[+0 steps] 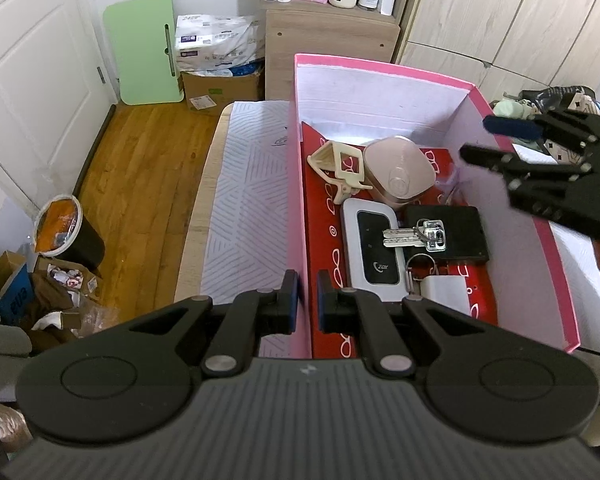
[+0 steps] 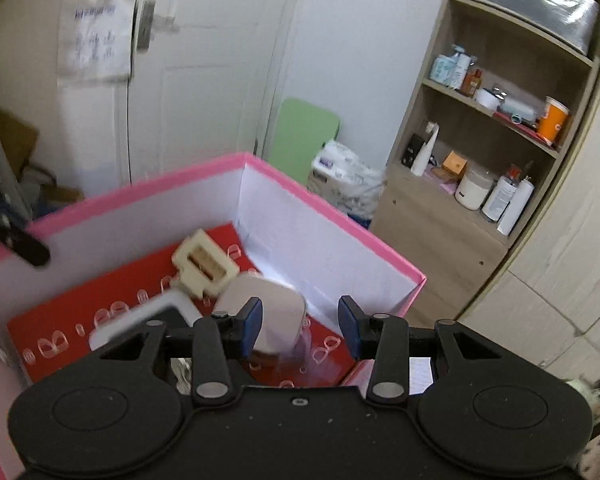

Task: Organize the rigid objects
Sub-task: 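Carry the purple starfish into the box and release it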

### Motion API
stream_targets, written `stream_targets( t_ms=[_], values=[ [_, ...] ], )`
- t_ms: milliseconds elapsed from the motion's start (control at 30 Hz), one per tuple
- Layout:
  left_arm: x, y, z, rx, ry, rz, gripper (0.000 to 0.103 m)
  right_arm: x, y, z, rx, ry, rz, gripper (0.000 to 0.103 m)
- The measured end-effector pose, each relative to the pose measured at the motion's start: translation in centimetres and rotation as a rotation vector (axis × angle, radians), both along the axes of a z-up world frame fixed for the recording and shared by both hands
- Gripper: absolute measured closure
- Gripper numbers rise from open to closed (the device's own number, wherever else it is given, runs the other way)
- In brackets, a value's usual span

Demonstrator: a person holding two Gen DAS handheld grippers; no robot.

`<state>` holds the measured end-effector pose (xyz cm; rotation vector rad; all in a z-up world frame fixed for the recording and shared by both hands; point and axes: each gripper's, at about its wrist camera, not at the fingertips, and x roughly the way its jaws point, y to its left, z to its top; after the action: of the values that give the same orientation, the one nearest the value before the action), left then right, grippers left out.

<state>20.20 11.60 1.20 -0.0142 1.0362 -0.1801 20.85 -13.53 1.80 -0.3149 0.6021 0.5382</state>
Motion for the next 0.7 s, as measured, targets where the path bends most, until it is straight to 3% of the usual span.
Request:
stream_targets(
  t_ms=[167, 433, 700],
  values=[
    [0.2, 0.2, 0.0, -0.015, 0.009, 0.008, 0.096, -0.6, -3.5, 0.9, 0.126, 0.001, -0.058, 0.056],
    [0.4, 0.2, -0.1, -0.016, 0.017, 0.006, 0.096, -1.7, -9.6, -1.1, 0.167, 0.074, -0.192, 0.056],
    [0.4, -0.1, -0.1, 0.001, 0.019, 0.004, 0.096, -2.1, -12.6, -4.5, 0.192, 0.169, -0.175, 0.056]
  ],
)
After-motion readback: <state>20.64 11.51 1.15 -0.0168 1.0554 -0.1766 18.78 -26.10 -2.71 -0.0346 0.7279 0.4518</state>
